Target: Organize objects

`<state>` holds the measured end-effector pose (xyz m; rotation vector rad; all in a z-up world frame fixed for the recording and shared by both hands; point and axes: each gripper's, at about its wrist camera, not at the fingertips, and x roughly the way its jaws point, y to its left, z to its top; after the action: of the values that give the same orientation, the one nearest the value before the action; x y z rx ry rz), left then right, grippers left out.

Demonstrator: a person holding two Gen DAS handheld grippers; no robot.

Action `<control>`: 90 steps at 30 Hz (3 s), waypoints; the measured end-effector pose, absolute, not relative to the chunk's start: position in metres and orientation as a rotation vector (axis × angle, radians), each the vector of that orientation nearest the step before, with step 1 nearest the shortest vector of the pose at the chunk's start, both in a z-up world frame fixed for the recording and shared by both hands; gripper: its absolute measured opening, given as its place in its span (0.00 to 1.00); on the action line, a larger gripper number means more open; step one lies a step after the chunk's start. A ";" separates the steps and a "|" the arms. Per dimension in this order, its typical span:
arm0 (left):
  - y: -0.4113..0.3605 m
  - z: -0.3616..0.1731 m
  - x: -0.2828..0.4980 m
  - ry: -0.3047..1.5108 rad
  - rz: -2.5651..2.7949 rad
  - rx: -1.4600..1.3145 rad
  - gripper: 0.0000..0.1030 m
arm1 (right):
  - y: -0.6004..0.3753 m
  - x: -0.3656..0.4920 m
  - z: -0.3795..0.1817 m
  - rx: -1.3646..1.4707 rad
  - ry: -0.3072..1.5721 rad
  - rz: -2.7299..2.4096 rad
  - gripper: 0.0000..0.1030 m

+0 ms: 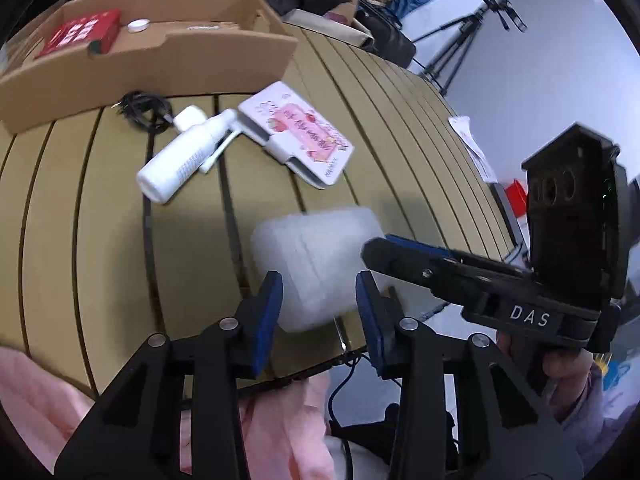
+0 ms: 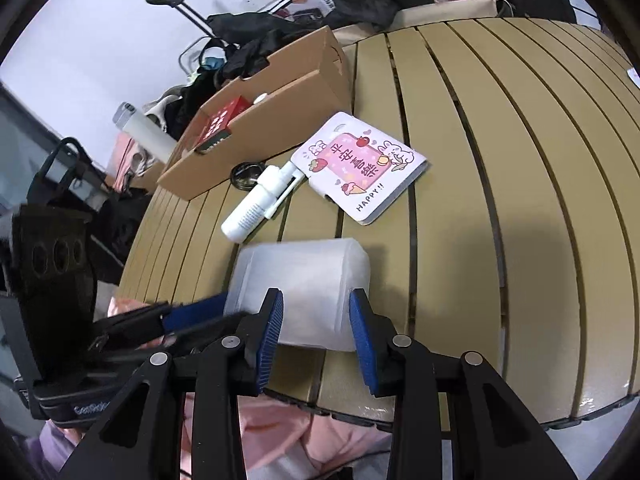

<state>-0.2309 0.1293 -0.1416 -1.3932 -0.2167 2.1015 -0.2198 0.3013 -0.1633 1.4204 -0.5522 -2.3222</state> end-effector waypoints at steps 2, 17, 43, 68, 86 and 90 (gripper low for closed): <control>0.127 -0.147 -0.237 -0.244 2.103 -1.417 0.34 | 0.303 -0.222 -0.171 1.441 -0.575 -2.309 0.37; 0.092 -0.030 -0.326 -0.373 2.215 -1.182 0.26 | 0.274 -0.302 -0.063 1.168 -0.497 -2.360 0.37; 0.058 -0.029 -0.420 -0.167 2.414 -1.308 0.61 | 0.227 -0.425 -0.045 1.353 0.000 -2.571 0.68; -0.007 -0.008 -0.141 -0.151 2.784 -1.260 1.00 | 0.272 -0.167 -0.023 1.085 -0.087 -2.544 0.71; 0.058 -0.091 -0.316 -0.159 2.489 -1.369 0.57 | 0.272 -0.188 -0.080 1.212 -0.129 -2.476 0.71; 0.078 -0.139 -0.368 -0.141 2.449 -1.528 0.40 | 0.272 -0.201 -0.092 1.249 -0.130 -2.464 0.71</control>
<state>-0.3682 0.0775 -0.1394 -1.5284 -0.1408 2.4488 -0.2011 0.2724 -0.0923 1.2486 -0.1300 -2.4636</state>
